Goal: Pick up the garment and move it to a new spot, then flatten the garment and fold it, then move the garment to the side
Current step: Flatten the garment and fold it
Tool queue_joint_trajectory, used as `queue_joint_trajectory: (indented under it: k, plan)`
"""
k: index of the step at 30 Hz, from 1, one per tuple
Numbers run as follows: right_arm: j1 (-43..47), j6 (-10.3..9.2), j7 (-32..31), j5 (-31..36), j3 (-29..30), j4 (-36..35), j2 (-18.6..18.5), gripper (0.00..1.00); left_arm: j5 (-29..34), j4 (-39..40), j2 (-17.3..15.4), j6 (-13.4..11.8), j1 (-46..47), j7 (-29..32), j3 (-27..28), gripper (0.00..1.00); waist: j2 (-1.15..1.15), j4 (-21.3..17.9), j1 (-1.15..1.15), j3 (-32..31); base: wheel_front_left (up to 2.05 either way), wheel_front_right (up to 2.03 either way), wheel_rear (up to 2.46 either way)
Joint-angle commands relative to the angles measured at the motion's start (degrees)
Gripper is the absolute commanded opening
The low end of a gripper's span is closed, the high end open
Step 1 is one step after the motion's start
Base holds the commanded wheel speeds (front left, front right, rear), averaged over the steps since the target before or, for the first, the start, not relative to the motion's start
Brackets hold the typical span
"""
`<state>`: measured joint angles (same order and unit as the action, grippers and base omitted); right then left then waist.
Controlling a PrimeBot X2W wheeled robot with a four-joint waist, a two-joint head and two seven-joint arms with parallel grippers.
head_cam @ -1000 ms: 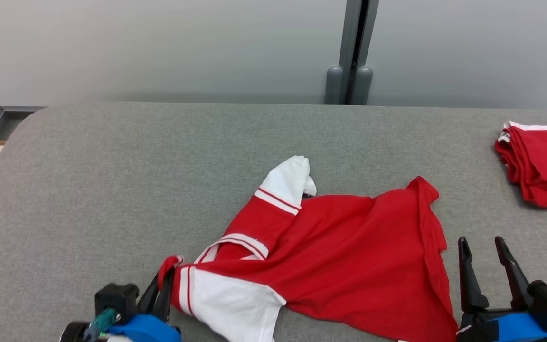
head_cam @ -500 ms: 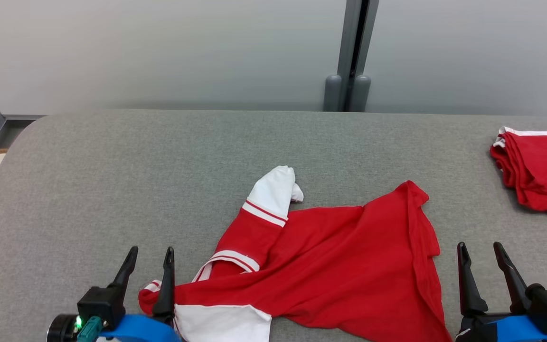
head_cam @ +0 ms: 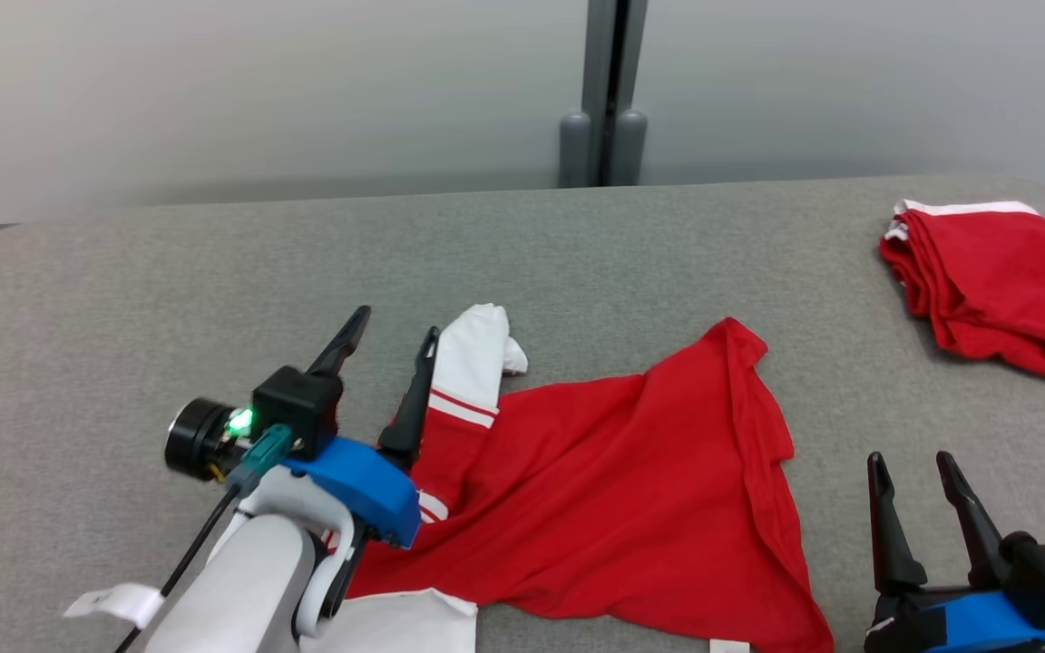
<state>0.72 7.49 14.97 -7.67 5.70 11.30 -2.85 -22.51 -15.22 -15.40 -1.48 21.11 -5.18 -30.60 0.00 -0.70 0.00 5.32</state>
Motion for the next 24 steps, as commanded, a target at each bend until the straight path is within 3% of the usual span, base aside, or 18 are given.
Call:
queue_joint_trajectory:
  k: [1,10,24]
  plan:
    - [-0.52,0.01,0.29,-0.27,-0.03,-0.23,-0.08,1.00,0.69,-0.65,0.02,0.41,0.93,0.51,-0.44,1.00,0.00,-0.31,0.00,0.24,0.00,0.00,0.00]
    - [-1.80,0.01,0.29,-1.03,-0.02,0.05,-0.07,1.00,2.41,-8.98,0.71,3.34,4.74,4.48,-5.00,1.00,0.00,-3.52,0.00,2.81,0.00,0.00,0.00]
    - [-2.88,0.01,0.30,-0.99,0.09,0.23,-0.07,1.00,4.72,-22.55,1.97,4.31,5.64,4.15,-9.61,1.00,0.00,-4.97,0.00,3.62,0.00,0.00,0.00]
